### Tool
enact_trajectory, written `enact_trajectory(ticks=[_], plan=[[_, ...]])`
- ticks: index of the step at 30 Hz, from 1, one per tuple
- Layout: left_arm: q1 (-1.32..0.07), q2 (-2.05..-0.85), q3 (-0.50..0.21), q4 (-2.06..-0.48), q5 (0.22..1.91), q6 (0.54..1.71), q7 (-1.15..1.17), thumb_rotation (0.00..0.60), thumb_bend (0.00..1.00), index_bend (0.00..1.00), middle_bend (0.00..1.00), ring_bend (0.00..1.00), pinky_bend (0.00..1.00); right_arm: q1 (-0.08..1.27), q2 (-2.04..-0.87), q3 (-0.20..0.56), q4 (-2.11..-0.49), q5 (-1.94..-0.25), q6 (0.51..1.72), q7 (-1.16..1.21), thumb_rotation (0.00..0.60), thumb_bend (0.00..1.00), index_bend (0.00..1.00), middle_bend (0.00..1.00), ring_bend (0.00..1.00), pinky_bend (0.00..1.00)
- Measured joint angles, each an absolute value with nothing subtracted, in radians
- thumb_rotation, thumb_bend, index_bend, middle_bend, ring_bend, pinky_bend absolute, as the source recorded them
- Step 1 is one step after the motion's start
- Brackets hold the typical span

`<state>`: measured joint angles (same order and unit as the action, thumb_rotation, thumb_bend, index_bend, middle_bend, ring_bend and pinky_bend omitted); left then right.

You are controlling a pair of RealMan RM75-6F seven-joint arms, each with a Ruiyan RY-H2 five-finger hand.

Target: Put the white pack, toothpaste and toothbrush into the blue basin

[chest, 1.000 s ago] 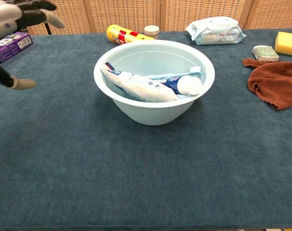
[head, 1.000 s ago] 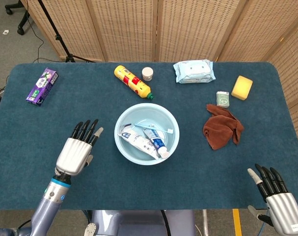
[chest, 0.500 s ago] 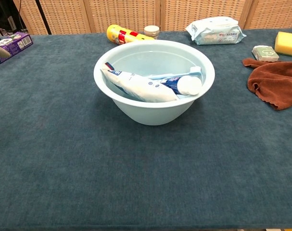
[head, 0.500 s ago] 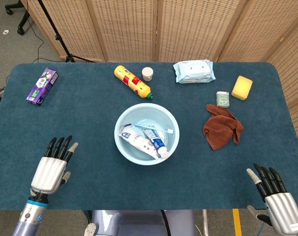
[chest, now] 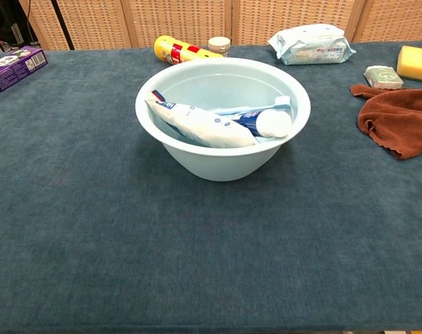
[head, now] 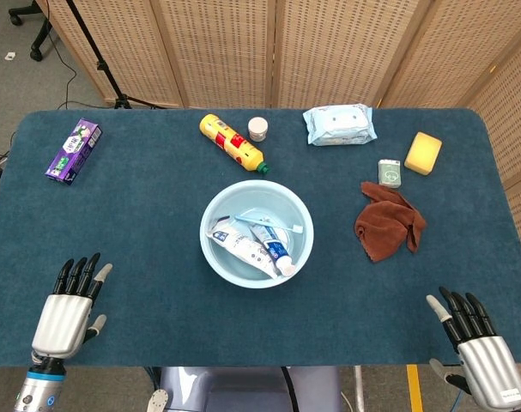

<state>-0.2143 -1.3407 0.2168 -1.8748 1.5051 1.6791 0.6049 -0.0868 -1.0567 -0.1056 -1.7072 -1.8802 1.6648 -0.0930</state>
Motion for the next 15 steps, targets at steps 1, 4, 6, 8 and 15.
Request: enact_trajectory(ticks=[1,4,6,8,15], plan=[[-0.208,-1.338,0.209,-1.871,1.51,1.677,0.599,0.6,0.21,0.0,0.0,0.0,0.03,-0.087,-1.057,-0.106,-1.707,-1.882,1.665,-0.094,0.6,0.1,0.06,0.0,0.0,0.0],[-0.196,-1.333,0.198,-1.868,1.522,1.669,0.59,0.6,0.21,0.0,0.0,0.0,0.03,-0.087,-1.058,-0.107,-1.709,-1.886,1.665,-0.098,0.6,0.1,0.06,0.0,0.0,0.0],[-0.188,-1.333,0.19,-1.866,1.533,1.666,0.588,0.6,0.21,0.0,0.0,0.0,0.03,-0.086,-1.059,-0.108,-1.709,-1.886,1.662,-0.099,0.6,0.1,0.06,0.0,0.0,0.0],[-0.18,-1.333,0.183,-1.864,1.54,1.661,0.588,0.6,0.21,0.0,0.0,0.0,0.03,-0.085,-1.06,-0.108,-1.709,-1.885,1.659,-0.101,0.6,0.1,0.06,0.0,0.0,0.0],[-0.162,-1.332,0.157,-1.86,1.544,1.638,0.579,0.6,0.22,0.0,0.0,0.0,0.03,-0.085,-1.063,-0.109,-1.711,-1.886,1.658,-0.108,0.6,0.1,0.06,0.0,0.0,0.0]])
